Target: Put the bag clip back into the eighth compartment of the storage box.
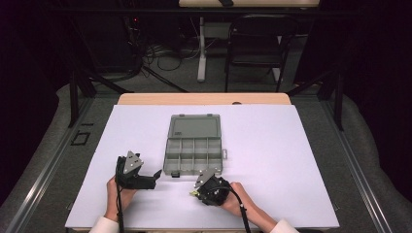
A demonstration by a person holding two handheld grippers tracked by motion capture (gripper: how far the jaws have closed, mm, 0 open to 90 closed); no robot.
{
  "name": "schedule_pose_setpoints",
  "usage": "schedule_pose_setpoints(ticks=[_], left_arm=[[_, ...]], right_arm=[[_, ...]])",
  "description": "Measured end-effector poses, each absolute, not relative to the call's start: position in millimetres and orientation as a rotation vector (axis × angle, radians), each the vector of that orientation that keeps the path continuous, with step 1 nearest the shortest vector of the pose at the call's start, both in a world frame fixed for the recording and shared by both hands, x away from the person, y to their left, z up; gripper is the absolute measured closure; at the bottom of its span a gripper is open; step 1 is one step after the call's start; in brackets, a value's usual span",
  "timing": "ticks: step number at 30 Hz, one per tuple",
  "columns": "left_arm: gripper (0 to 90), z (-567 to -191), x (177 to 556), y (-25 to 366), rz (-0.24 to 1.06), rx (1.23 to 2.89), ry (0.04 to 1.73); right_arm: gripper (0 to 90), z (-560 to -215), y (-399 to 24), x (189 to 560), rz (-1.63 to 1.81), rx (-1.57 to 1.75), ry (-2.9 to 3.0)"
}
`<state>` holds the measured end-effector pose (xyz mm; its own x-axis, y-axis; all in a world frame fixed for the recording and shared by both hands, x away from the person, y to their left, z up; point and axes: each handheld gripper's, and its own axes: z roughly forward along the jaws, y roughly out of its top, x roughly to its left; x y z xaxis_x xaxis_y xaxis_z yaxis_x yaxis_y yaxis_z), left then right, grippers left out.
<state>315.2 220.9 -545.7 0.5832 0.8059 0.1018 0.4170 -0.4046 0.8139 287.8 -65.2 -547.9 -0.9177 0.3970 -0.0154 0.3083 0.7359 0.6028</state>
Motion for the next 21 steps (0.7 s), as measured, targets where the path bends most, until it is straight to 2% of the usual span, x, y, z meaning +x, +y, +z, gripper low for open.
schedule_pose_setpoints(ticks=[21], left_arm=[[0.1,-547,315,221,0.618,2.027,0.968]], right_arm=[[79.8,-540,-77,291,0.983,0.602,2.734]])
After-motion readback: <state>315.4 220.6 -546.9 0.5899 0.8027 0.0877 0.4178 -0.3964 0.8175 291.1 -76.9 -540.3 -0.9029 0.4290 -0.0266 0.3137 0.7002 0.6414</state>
